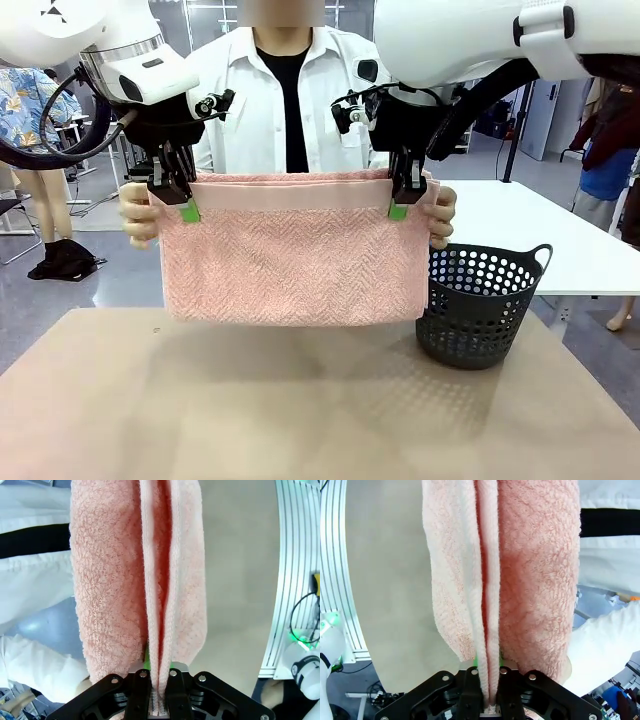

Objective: Fold the towel.
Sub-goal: Release the end of the 100 cm Hotel Towel you were holding.

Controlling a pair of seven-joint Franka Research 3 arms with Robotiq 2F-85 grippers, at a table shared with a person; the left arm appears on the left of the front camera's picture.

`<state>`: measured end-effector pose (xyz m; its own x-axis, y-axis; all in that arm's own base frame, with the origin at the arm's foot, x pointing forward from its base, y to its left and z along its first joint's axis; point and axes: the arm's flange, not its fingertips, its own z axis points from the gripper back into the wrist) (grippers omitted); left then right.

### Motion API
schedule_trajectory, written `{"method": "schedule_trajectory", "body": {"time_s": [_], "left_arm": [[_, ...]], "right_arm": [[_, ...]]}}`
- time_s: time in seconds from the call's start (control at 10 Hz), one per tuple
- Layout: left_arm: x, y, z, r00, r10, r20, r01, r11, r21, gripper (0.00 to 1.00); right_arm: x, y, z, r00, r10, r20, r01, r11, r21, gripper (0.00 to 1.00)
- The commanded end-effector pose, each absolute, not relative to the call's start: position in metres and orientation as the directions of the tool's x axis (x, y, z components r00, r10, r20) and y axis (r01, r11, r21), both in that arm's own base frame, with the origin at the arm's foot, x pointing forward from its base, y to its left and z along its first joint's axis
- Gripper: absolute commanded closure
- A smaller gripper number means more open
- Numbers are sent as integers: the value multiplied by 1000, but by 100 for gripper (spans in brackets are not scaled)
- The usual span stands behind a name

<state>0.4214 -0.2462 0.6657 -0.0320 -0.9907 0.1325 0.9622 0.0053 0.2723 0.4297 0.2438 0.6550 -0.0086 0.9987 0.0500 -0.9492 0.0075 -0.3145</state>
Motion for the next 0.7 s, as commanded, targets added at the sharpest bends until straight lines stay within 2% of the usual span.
{"method": "schedule_trajectory", "body": {"time_s": [0.0,0.6], "left_arm": [[421,-246,667,-20,-992,128,960,16,278,100],[421,-246,667,-20,-992,128,960,16,278,100]], "right_arm": [[428,242,657,-8,999,50,-948,9,-318,100],[428,242,657,-8,999,50,-948,9,-318,100]]}}
